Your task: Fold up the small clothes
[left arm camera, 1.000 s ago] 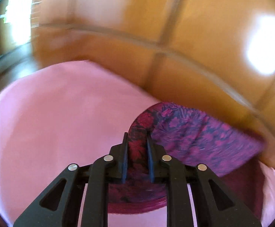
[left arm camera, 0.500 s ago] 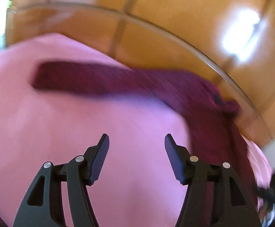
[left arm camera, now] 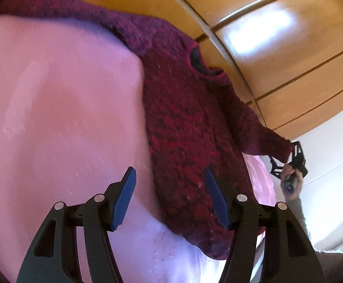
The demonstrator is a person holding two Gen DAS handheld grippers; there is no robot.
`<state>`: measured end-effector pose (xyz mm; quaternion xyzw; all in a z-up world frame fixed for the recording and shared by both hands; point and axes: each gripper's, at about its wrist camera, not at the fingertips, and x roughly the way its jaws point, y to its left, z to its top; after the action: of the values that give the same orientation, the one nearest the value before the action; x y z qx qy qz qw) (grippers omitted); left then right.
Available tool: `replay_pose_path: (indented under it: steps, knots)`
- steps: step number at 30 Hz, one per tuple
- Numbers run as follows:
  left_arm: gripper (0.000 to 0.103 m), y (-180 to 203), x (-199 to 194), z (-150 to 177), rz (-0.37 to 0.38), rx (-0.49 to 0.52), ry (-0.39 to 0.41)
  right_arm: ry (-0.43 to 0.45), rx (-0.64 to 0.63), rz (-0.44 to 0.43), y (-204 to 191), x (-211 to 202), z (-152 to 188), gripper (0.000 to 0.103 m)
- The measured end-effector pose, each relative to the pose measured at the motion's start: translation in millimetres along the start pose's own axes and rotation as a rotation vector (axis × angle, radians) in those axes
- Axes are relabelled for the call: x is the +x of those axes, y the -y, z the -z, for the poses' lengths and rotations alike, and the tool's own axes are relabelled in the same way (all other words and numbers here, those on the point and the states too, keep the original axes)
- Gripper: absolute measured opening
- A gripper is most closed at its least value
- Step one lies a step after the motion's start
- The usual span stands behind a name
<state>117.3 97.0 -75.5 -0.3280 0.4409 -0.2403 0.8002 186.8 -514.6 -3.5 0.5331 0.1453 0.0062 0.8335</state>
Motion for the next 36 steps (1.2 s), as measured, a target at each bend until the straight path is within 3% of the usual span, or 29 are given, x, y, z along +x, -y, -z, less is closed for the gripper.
replay_pose_path:
  steps: [5,8,10,12,14,17,18,20,21,26,27,28,30,36]
  knots:
    - [0.059,-2.7,16.3,9.0,0.054,-0.067,-0.035,-0.018,-0.034,0.086,39.8,-54.0,26.8,0.095]
    - [0.059,1.2,22.6,9.3,0.071,-0.08,-0.036,-0.034,-0.035,0.117,68.3,-92.5,61.9,0.097]
    - [0.059,6.2,28.7,6.7,0.076,-0.072,-0.042,0.021,0.006,0.105,80.2,-132.6,69.5,0.101]
    - [0.059,8.9,32.6,7.9,0.061,-0.061,-0.049,0.128,0.108,0.096,101.2,-175.7,68.0,0.101]
    - [0.059,9.9,35.2,9.9,0.059,-0.051,-0.059,0.174,0.18,0.092,113.8,-197.8,65.3,0.101]
    - [0.059,6.9,38.6,10.6,0.069,-0.072,-0.058,0.054,0.044,0.086,91.6,-198.4,77.2,0.099]
    - [0.059,7.3,39.6,10.5,0.077,-0.078,-0.056,-0.02,-0.039,0.089,81.1,-189.2,88.9,0.097]
    - [0.048,8.0,41.8,10.6,0.07,-0.079,-0.06,-0.177,-0.152,0.055,55.9,-164.4,120.9,0.089]
    - [0.039,7.5,44.8,10.5,0.072,-0.083,-0.073,-0.229,-0.185,0.054,58.3,-154.8,136.8,0.082]
    - [0.022,11.1,40.9,7.7,0.036,-0.067,-0.072,-0.472,-0.313,0.121,40.1,-89.2,206.4,0.051]
    - [0.019,15.7,37.2,7.0,0.027,-0.045,-0.066,-0.497,-0.38,0.143,30.0,-81.3,221.0,0.038]
    - [0.017,21.1,33.0,6.1,0.019,-0.023,-0.059,-0.495,-0.425,0.172,22.7,-75.9,223.5,0.028]
    - [0.015,34.9,20.6,2.1,-0.005,0.029,-0.048,-0.486,-0.491,0.209,7.2,-84.8,232.7,0.019]
    - [0.012,68.8,-31.9,-10.5,-0.008,0.13,-0.022,-0.37,-0.633,0.106,-45.8,-145.8,219.9,0.013]
